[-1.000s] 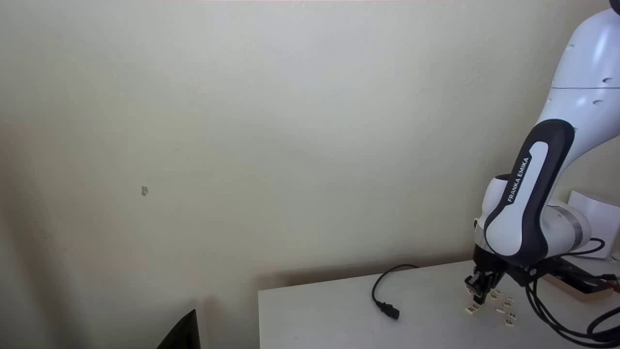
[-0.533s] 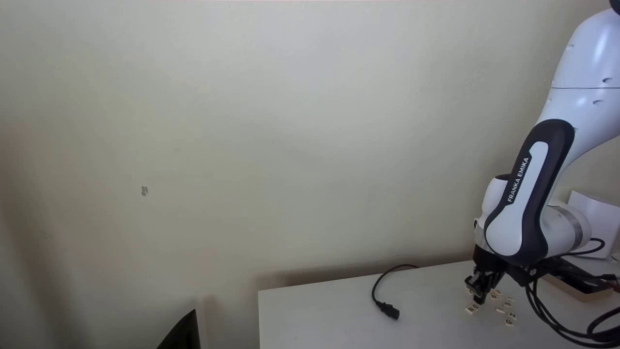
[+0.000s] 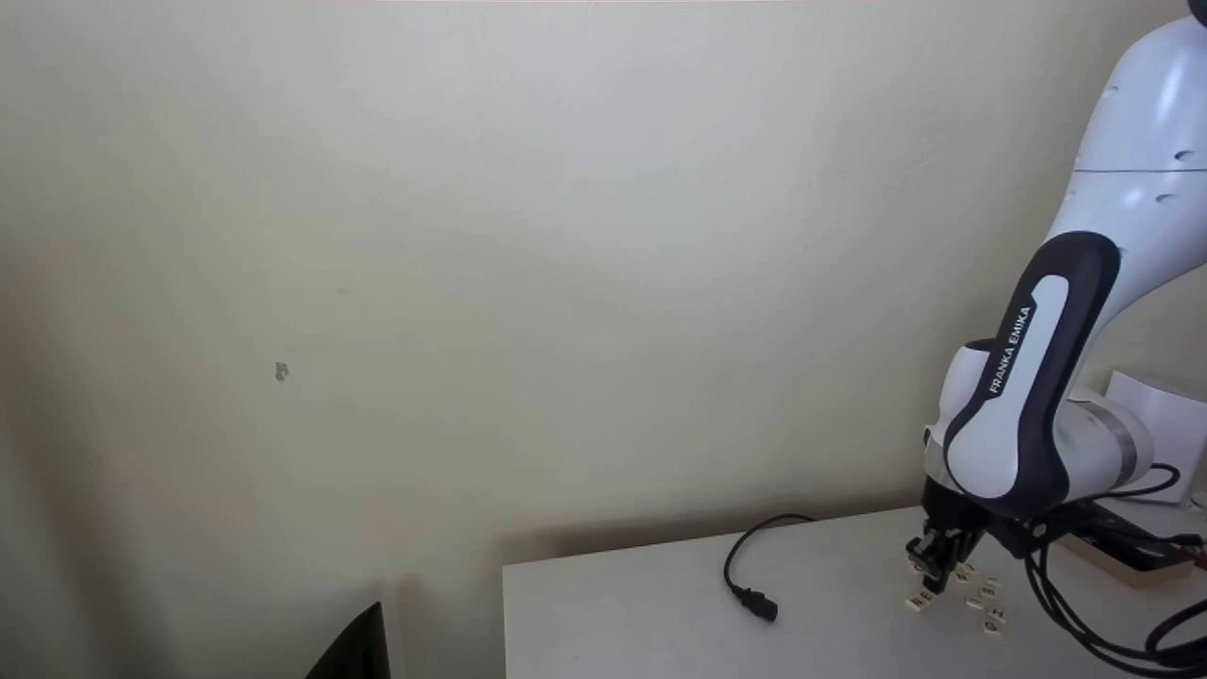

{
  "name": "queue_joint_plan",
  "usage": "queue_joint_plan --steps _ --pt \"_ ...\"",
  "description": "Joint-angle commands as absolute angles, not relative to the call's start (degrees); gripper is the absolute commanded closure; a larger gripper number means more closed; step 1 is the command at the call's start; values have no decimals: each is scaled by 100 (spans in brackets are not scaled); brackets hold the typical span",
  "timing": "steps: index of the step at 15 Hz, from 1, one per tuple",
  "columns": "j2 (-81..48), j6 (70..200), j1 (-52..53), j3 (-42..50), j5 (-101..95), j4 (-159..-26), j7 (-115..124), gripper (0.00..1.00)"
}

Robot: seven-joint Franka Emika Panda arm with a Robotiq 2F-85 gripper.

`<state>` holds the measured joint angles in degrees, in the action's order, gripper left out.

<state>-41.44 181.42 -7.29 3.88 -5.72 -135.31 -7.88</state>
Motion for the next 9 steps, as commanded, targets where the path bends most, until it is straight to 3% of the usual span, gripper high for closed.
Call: queue_joint_plan --steps 1,9 --pt "-4298 18143 -735 385 -596 -13622 -790 100" --pt "-4264 18120 -758 387 -577 -13619 -771 100"
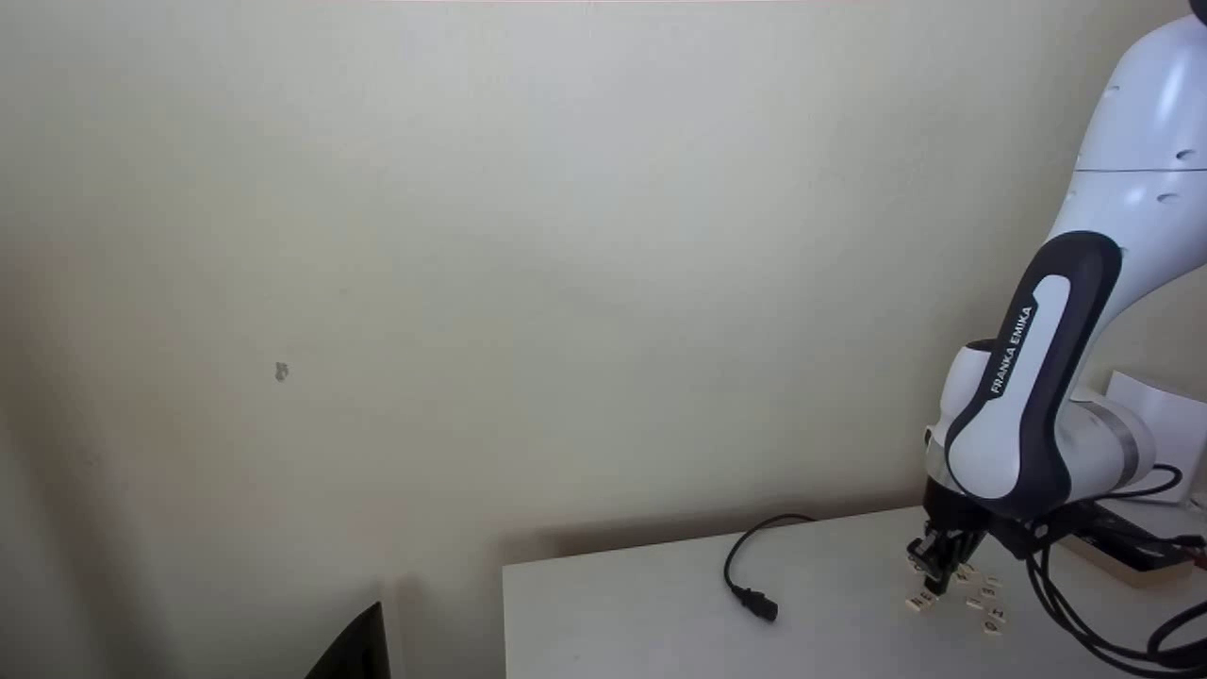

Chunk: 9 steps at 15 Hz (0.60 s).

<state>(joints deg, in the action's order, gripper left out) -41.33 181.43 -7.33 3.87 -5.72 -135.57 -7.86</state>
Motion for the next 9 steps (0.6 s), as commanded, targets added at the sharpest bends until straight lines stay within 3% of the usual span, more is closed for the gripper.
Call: queue_joint_plan --steps 1,9 --pt "-4268 18116 -756 387 -578 -13614 -773 100" --pt "-4065 18309 -576 618 -583 -13887 -741 100"
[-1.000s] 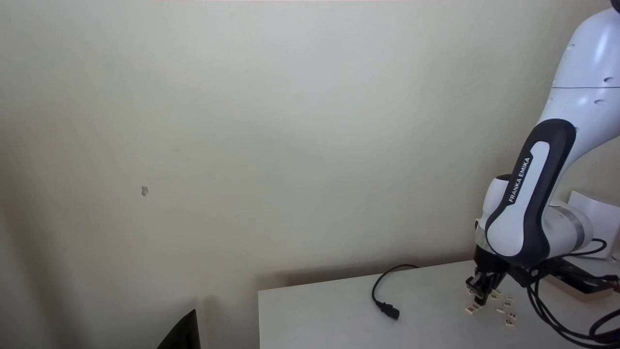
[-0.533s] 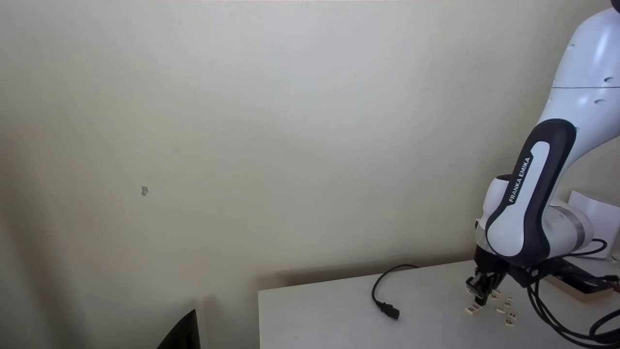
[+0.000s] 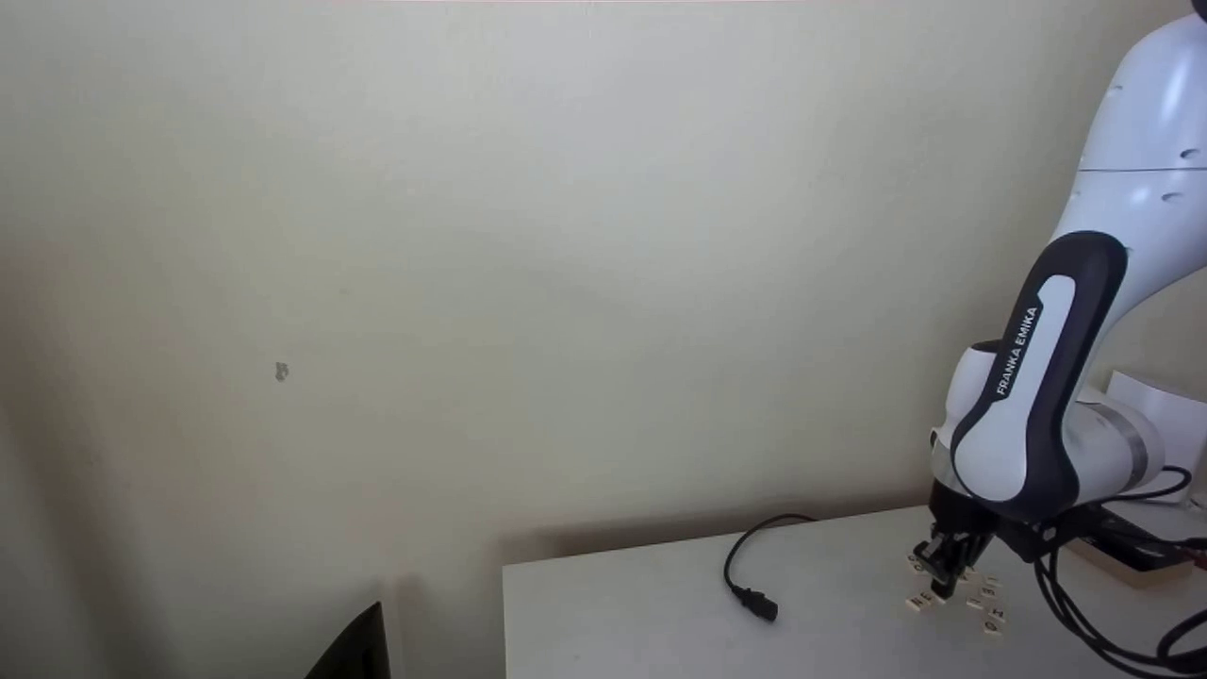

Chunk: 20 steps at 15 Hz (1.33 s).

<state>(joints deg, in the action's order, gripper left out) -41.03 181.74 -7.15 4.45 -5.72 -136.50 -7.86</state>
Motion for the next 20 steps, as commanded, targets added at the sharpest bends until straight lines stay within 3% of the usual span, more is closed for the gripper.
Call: queue_joint_plan --steps 1,20 --pt "-4049 18348 -536 669 -579 -13923 -731 100" --pt "-4324 18484 -784 377 -538 -13716 -718 100"
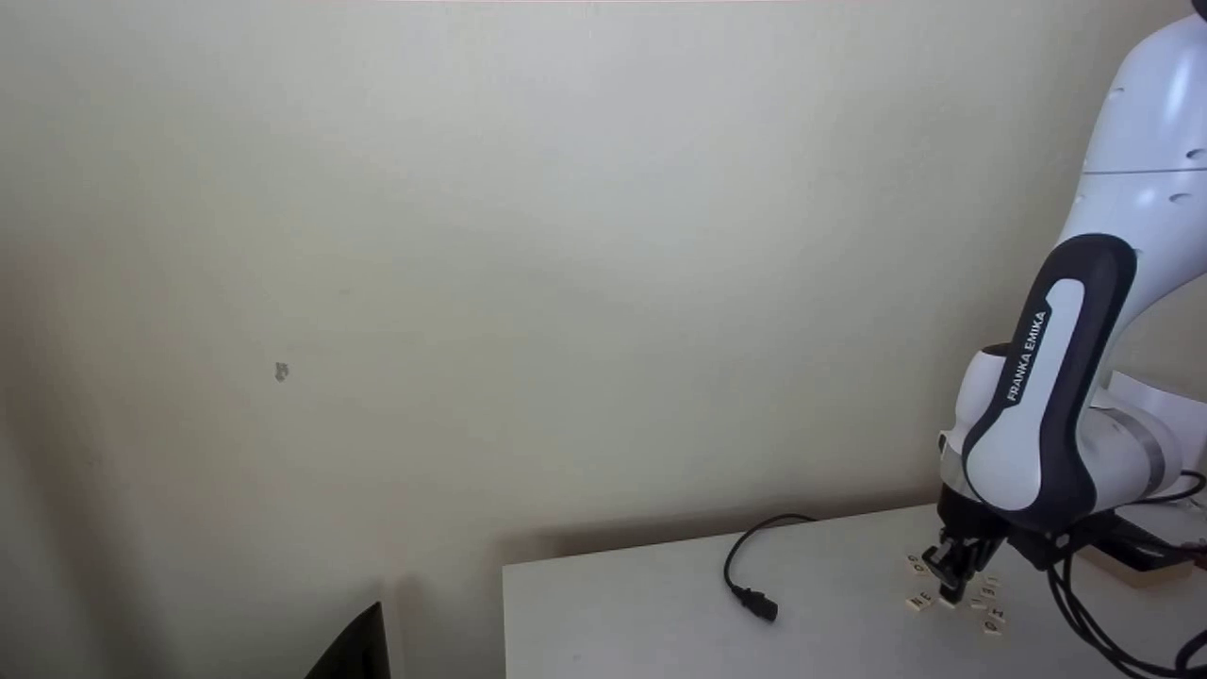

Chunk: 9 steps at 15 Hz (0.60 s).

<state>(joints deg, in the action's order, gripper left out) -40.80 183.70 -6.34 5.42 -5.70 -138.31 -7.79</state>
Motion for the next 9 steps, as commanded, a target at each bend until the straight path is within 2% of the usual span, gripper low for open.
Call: queue_joint_plan --steps 1,9 --pt "-4336 18479 -822 360 -538 -13704 -718 100" --pt "-4381 18678 -898 367 -510 -13692 -619 100"
